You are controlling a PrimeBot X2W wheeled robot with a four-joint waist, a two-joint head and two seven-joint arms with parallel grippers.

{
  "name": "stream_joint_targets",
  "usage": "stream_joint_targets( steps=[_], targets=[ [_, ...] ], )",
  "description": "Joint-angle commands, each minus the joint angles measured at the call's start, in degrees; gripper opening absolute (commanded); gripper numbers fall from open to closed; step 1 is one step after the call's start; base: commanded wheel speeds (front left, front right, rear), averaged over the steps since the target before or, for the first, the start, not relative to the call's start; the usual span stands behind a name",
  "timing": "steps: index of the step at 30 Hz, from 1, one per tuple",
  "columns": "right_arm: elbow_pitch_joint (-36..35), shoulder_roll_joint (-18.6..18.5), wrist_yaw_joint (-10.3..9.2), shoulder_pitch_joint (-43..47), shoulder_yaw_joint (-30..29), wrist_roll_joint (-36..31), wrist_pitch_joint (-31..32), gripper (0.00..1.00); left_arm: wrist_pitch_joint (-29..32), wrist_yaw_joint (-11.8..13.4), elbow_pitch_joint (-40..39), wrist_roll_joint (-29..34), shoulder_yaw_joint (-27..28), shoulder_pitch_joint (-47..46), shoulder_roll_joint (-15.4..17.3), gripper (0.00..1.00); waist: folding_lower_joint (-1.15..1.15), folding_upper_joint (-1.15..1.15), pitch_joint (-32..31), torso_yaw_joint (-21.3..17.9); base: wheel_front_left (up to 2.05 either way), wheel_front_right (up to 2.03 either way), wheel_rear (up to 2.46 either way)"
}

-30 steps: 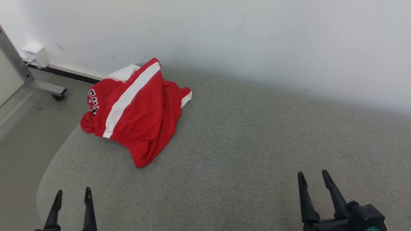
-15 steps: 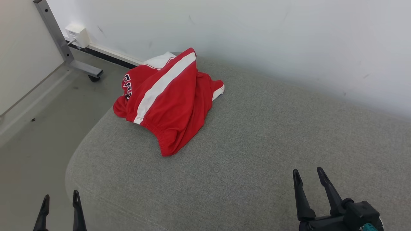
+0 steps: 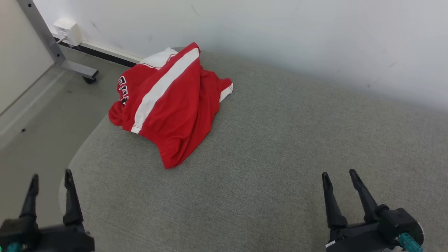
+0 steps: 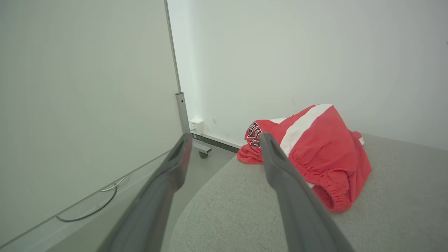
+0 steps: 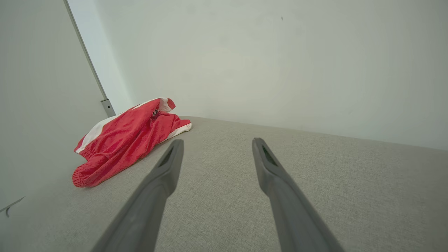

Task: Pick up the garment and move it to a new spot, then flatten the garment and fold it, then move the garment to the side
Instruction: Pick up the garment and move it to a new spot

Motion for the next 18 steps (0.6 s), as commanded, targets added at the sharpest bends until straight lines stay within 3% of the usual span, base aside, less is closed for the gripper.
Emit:
stream_joint_targets(
  steps=[1,8,18],
  targets=[
    [-0.41,-0.89,-0.12,-0.97,-0.48,-0.71,-0.06,1.0,-0.2,-0.29,0.68,-0.99,0.22,-3.29,0.97,1.0,0.0,0.0,3.18,-3.11,0.0,0.0,0.0],
    [-2.38,-3.56,-0.12,-5.1,-2.19,-1.58,-0.06,1.0,0.26,-1.13,4.66,-2.84,-0.23,-18.07,6.33,1.0,0.0,0.0,11.57,-10.55,0.0,0.0,0.0],
    [-5.93,-4.71,-0.12,-8.86,-9.32,-1.14,-0.05,1.0,4.5,-1.56,11.98,-5.16,0.17,-33.28,14.74,1.0,0.0,0.0,20.77,-21.63,0.0,0.0,0.0]
  ],
)
